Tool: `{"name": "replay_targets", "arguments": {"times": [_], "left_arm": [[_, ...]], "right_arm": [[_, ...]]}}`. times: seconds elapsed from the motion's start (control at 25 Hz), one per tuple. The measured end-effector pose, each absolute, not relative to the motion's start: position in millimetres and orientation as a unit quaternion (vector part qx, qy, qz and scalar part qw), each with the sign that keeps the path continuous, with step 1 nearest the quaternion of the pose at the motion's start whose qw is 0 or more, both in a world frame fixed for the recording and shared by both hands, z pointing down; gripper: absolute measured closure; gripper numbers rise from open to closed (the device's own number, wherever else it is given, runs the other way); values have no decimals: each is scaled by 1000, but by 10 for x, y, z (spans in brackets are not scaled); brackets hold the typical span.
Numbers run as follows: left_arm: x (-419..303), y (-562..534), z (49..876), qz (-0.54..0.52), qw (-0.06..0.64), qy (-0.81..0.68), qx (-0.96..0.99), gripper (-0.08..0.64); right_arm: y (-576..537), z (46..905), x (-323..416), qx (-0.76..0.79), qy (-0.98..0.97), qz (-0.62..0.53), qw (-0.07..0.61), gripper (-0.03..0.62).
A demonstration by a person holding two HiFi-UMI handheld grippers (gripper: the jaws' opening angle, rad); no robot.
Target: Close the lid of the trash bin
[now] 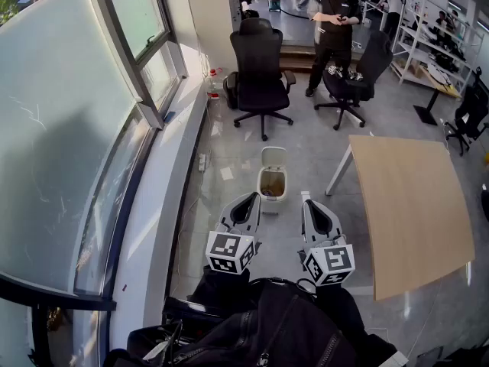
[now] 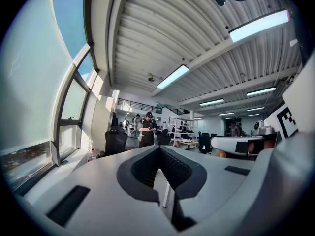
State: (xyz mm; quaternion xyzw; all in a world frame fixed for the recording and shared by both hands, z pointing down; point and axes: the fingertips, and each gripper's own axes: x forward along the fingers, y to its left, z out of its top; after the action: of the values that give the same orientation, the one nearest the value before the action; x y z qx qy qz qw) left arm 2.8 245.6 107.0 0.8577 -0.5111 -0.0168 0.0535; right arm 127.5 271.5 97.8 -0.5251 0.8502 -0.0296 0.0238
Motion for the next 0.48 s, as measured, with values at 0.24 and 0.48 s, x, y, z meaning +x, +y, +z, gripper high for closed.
{"name": "replay_targets", "arguments": {"times": [0.24,0.48], "left_arm": [[101,2455,1090,-16,53,-506,861,558],[199,2471,1120,-11,55,-501,863,558]], "right_arm": [[2717,996,1306,-524,851,-31,26,594],[2736,1029,1408,-529,847,-40,30,594]]}}
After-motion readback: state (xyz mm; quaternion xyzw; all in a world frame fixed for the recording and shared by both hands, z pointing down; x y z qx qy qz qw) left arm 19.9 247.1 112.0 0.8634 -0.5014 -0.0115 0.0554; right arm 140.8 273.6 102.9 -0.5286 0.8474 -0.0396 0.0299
